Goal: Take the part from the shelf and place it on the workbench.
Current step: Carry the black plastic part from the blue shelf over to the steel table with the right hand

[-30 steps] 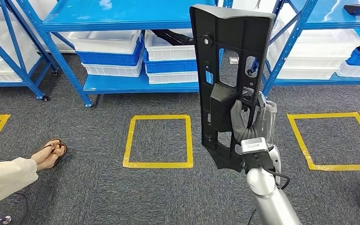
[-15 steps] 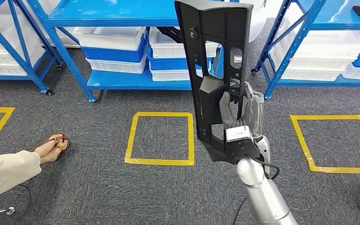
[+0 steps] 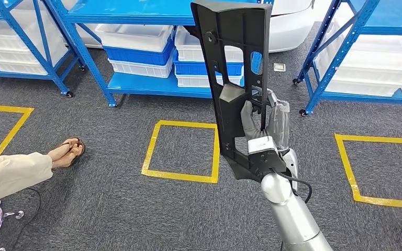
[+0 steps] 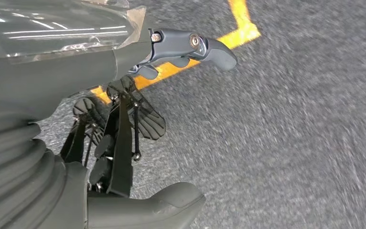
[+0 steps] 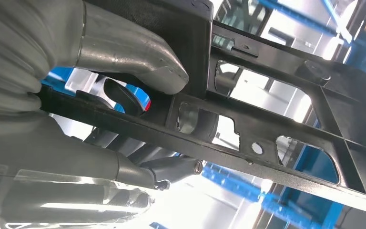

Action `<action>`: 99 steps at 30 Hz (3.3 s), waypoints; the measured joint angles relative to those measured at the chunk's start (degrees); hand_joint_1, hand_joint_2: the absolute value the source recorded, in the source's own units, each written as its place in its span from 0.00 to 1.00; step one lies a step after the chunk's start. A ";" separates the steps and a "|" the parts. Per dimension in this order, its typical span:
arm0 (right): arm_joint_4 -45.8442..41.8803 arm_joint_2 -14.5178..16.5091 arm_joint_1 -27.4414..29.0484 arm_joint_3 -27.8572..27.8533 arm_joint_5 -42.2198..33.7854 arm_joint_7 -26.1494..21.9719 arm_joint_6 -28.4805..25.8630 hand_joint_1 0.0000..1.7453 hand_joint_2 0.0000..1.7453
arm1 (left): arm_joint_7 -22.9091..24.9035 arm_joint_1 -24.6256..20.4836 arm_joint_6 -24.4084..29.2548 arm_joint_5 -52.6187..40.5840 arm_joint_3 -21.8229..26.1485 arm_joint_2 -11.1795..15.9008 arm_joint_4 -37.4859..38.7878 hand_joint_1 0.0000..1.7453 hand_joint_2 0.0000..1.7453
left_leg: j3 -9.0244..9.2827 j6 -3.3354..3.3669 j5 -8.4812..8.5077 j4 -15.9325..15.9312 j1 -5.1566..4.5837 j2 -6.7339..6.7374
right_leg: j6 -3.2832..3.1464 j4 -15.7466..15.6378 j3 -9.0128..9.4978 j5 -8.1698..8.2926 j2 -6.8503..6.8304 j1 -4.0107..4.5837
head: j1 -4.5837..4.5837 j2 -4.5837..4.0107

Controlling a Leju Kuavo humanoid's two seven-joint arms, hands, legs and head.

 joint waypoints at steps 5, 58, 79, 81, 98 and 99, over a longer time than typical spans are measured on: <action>0.09 0.12 -0.73 0.09 0.16 -0.02 0.04 1.00 1.00 | -0.06 -0.21 -0.01 0.00 0.00 0.21 -0.08 0.00 1.00 | 8.26 4.44 2.60 -12.72 -2.97 2.79 | 0.09 -0.31 0.14 0.02 -2.27 0.89 | 0.31 0.00; 0.25 -1.58 -24.68 3.05 31.38 20.87 -3.68 1.00 1.00 | 19.73 -10.21 0.89 24.32 -30.79 -10.92 -23.76 0.00 1.00 | 0.42 -0.64 0.27 -3.16 -2.36 -1.11 | -2.37 -4.47 0.81 3.45 1.25 0.53 | 0.41 0.00; 9.01 -2.55 -29.96 5.60 30.23 22.46 -4.15 1.00 1.00 | 25.55 -0.26 8.45 33.68 -45.78 -8.48 -50.28 0.00 1.00 | 6.98 0.73 6.76 -16.17 -1.34 -5.39 | 3.09 1.71 -3.55 1.55 4.14 -0.67 | 1.28 0.00; 9.31 -2.54 -30.58 5.96 30.33 22.93 -4.17 1.00 1.00 | 25.75 1.86 9.85 32.85 -47.27 -9.02 -53.56 0.00 1.00 | 6.58 0.23 6.75 -15.97 -1.42 -6.43 | 2.71 -1.94 -1.98 2.93 5.31 -0.68 | 1.22 0.00; 11.11 -0.52 -33.01 7.81 30.18 23.26 -4.09 1.00 1.00 | 25.62 6.73 13.21 33.89 -50.16 -9.30 -67.23 0.00 1.00 | 6.83 -0.25 5.76 -15.22 -1.90 2.27 | 0.05 -2.46 0.08 1.88 -3.56 1.17 | 0.89 0.00; 11.24 -0.32 -33.21 7.97 30.17 23.26 -4.06 1.00 1.00 | 25.66 7.02 13.34 33.90 -50.16 -9.32 -67.92 0.00 1.00 | 6.97 0.09 5.96 -15.51 -1.86 1.71 | 0.28 -2.25 -0.03 1.62 -3.58 1.13 | 0.89 0.00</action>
